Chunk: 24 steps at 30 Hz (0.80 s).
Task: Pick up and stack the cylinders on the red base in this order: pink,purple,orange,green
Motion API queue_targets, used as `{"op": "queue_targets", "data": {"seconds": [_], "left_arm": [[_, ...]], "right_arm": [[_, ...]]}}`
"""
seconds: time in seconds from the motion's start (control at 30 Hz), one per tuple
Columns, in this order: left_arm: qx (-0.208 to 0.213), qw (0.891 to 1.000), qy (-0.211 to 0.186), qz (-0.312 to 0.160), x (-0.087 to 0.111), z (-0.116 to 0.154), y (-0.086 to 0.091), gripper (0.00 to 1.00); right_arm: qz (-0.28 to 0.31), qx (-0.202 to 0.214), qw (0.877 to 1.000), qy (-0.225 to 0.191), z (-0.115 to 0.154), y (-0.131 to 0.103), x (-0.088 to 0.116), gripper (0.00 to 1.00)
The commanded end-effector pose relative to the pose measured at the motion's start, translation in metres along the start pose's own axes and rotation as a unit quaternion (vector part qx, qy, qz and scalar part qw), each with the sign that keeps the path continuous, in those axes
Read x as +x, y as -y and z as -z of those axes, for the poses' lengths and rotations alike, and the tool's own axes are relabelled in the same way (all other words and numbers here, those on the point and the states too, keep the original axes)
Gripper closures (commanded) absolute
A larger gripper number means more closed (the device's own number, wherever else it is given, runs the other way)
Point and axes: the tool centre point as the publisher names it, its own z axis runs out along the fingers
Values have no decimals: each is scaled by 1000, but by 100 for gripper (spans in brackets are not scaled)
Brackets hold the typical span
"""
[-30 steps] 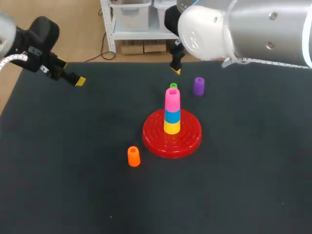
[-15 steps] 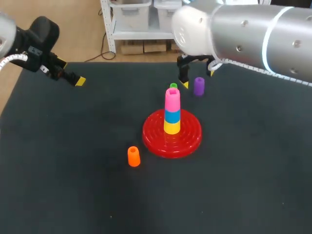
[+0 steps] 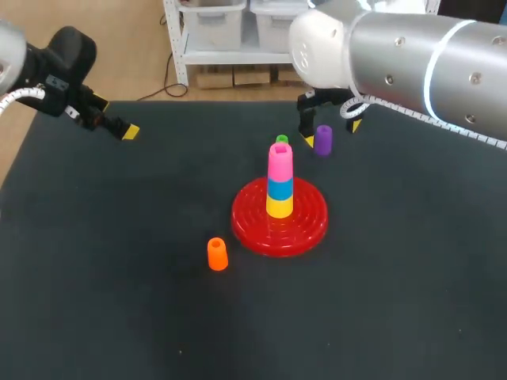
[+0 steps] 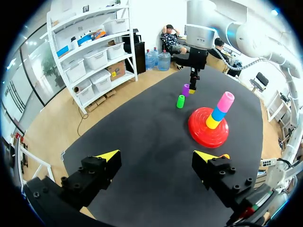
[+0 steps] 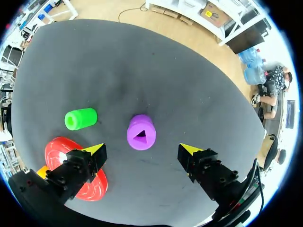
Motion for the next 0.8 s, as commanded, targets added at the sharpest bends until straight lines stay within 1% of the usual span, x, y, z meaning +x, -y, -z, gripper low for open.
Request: {"op": "queue_targets", "data": {"seconds": [0.03, 0.23, 0.37, 0.4, 0.47, 0.5, 0.6, 0.63, 0.8], "left_arm": [[-1, 1000, -1, 0, 0, 0, 0, 0], [-1, 1000, -1, 0, 0, 0, 0, 0], [-1, 1000, -1, 0, 0, 0, 0, 0], [-1, 1000, -1, 0, 0, 0, 0, 0], [-1, 1000, -1, 0, 0, 0, 0, 0], [-1, 1000, -1, 0, 0, 0, 0, 0], [-1, 1000, -1, 0, 0, 0, 0, 0], [-1, 1000, -1, 0, 0, 0, 0, 0], [-1, 1000, -1, 0, 0, 0, 0, 0]], "right_arm": [[-3, 0, 1000, 8, 1, 0, -4, 0], [-6, -1, 1000, 14, 3, 1, -17, 0], [-2, 1, 1000, 15, 3, 2, -19, 0], [-2, 1, 1000, 14, 3, 2, -19, 2], [-3, 1, 1000, 13, 2, 4, -17, 11], [-3, 0, 1000, 12, 1, 4, -17, 22], [-3, -1, 1000, 10, -1, 4, -16, 40], [-3, -1, 1000, 10, -2, 4, -16, 50], [-3, -2, 1000, 8, -4, 1, -16, 51]]}}
